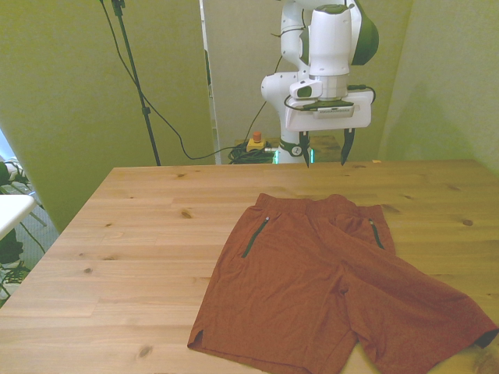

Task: Fold the shorts

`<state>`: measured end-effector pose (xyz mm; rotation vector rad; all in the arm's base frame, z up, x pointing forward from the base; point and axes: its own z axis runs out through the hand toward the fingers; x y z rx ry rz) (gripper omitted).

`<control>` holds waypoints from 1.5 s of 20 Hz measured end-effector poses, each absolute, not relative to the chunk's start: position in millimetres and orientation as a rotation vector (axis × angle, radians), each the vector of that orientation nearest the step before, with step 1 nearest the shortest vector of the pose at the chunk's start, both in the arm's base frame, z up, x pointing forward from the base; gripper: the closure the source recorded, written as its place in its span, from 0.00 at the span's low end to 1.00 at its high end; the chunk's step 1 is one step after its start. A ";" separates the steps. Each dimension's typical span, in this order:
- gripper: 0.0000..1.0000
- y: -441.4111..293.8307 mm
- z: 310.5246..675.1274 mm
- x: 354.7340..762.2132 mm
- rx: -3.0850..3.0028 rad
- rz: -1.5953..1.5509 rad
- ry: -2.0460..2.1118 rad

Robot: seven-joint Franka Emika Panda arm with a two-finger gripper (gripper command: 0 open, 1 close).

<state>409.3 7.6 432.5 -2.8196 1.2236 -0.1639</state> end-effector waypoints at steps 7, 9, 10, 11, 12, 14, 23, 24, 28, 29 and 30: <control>0.00 35.5 441.4 421.0 -2.924 -0.381 1.293; 0.00 58.7 442.7 425.1 -2.989 -0.490 1.284; 0.00 71.8 440.6 426.3 -3.026 -0.546 1.271; 0.00 84.4 436.3 427.4 -3.063 -0.602 1.254; 0.00 95.9 430.8 428.8 -3.095 -0.641 1.231; 0.00 116.6 418.0 433.6 -3.144 -0.661 1.164; 0.00 170.4 373.1 476.7 -3.202 -0.614 1.033; 0.00 174.3 368.2 479.4 -3.207 -0.610 1.026; 0.00 186.0 356.4 488.0 -3.212 -0.580 1.008; 0.00 188.9 354.0 488.7 -3.213 -0.575 1.004; 0.00 191.5 351.9 488.8 -3.214 -0.571 1.002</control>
